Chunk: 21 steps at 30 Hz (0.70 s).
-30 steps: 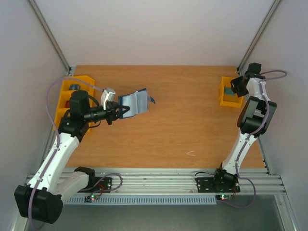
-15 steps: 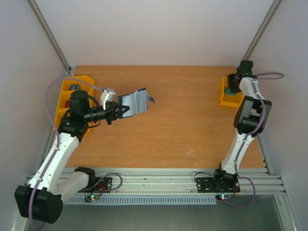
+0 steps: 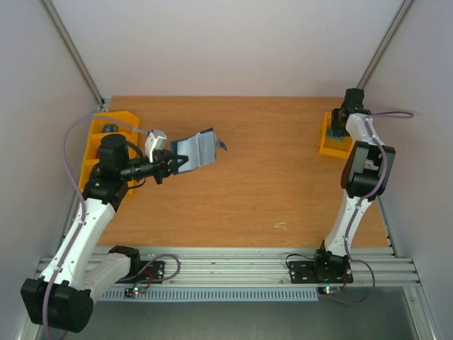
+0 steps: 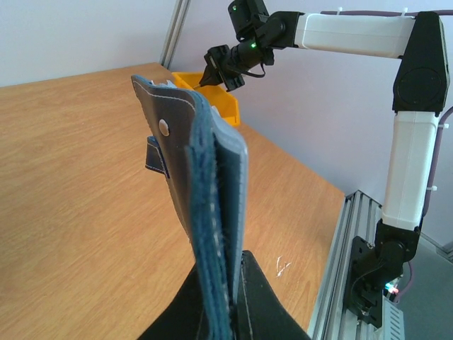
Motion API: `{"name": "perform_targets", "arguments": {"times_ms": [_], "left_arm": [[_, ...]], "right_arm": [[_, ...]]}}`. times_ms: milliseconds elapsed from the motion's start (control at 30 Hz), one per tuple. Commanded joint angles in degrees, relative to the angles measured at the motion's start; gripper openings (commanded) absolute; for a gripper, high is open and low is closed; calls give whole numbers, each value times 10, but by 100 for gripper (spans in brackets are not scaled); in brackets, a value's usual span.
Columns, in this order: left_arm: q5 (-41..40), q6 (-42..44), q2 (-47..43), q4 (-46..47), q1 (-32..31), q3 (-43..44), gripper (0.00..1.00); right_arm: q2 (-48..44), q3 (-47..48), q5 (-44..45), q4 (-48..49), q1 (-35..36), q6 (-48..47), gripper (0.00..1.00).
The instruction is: Take the credit cards out of the card holder
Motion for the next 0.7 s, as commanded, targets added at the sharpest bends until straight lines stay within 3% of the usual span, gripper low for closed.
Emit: {"name": "perform_targets", "arguments": {"times_ms": [0, 667], "left_arm": [[6, 12, -12, 26, 4, -7, 0], [4, 15, -21, 27, 6, -16, 0]], "right_arm": [[7, -2, 8, 17, -1, 50, 1], [-17, -6, 22, 32, 21, 185, 1]]}}
